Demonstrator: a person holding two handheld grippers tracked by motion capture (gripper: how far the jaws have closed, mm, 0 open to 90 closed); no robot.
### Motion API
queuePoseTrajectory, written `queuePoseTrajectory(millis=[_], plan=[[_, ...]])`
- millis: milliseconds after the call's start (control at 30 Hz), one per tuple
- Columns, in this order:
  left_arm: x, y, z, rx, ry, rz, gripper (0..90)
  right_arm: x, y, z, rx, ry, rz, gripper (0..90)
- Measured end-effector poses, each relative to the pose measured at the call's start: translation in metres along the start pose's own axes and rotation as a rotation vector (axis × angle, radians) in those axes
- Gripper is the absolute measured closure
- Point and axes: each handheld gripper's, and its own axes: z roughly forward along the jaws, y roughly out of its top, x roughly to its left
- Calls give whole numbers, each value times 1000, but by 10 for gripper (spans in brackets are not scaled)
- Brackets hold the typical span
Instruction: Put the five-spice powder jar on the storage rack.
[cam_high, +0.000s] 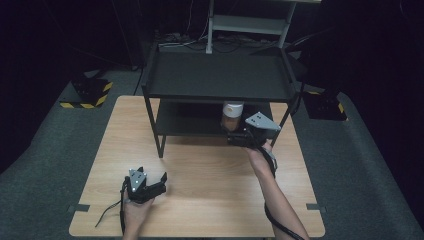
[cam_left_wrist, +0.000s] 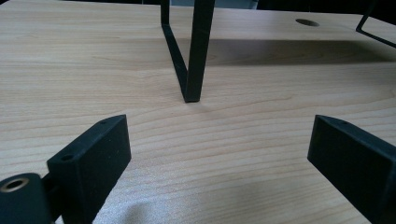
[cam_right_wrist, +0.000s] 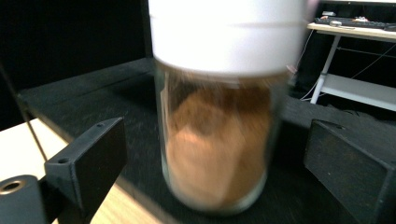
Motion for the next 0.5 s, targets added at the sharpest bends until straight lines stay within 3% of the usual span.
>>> queuePoseTrajectory(millis=[167, 300, 500], plan=[[0, 1, 0, 4, 0, 4, 63, -2, -16, -25, -18, 5, 3, 53], [-1, 1, 1, 9, -2, 11, 63, 1, -38, -52, -39, 37, -5, 52], [-1, 2, 1, 18, -1, 17, 63, -1, -67, -80, -9, 31, 9, 52]])
